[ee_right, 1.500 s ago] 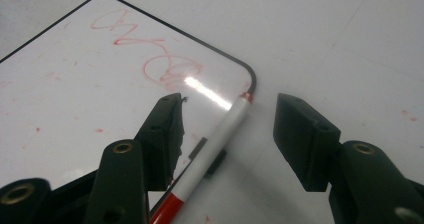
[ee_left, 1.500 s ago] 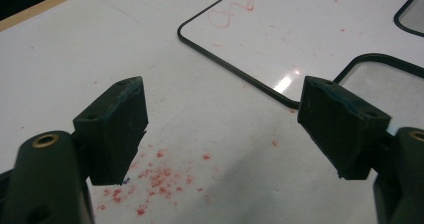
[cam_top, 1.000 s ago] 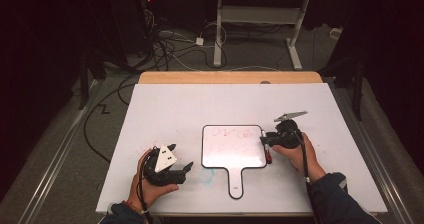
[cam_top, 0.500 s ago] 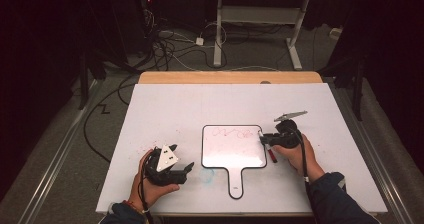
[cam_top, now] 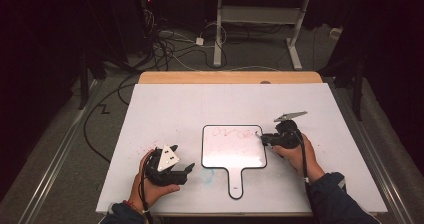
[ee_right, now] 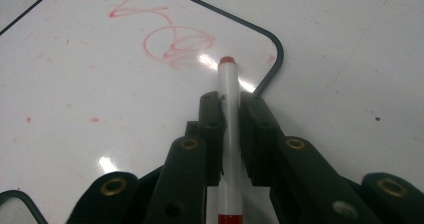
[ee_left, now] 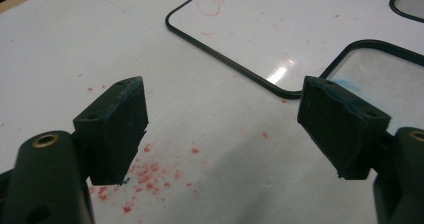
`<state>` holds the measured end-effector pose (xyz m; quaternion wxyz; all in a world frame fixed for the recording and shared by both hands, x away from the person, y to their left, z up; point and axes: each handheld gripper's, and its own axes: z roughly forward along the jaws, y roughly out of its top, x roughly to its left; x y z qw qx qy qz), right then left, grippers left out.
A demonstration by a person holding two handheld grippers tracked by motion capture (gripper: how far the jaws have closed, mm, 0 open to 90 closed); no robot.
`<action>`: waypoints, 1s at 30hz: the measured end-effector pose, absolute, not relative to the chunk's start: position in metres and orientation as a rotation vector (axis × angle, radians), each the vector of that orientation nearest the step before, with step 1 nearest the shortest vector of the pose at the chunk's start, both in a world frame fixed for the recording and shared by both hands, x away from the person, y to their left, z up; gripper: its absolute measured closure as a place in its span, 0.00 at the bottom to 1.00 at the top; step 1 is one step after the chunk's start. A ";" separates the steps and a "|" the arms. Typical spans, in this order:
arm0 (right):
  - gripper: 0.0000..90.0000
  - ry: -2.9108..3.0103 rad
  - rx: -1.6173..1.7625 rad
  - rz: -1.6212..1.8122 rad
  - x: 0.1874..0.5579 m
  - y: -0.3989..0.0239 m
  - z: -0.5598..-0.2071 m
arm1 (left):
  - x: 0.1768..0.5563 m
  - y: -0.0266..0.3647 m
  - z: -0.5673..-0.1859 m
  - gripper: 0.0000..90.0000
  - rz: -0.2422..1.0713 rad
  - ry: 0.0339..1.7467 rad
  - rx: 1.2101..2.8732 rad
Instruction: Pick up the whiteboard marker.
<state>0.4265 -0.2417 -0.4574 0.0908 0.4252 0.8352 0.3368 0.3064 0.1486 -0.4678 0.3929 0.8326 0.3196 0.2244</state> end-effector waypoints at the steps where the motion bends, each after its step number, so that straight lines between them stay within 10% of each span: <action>1: 0.90 2.481 1.256 1.009 0.426 -0.242 -0.457 | 0.307 0.148 -0.468 0.21 0.567 0.812 2.113; 30: 0.90 2.315 0.946 1.502 0.371 -0.206 -0.414 | 0.348 0.019 -0.434 0.36 0.132 0.671 1.941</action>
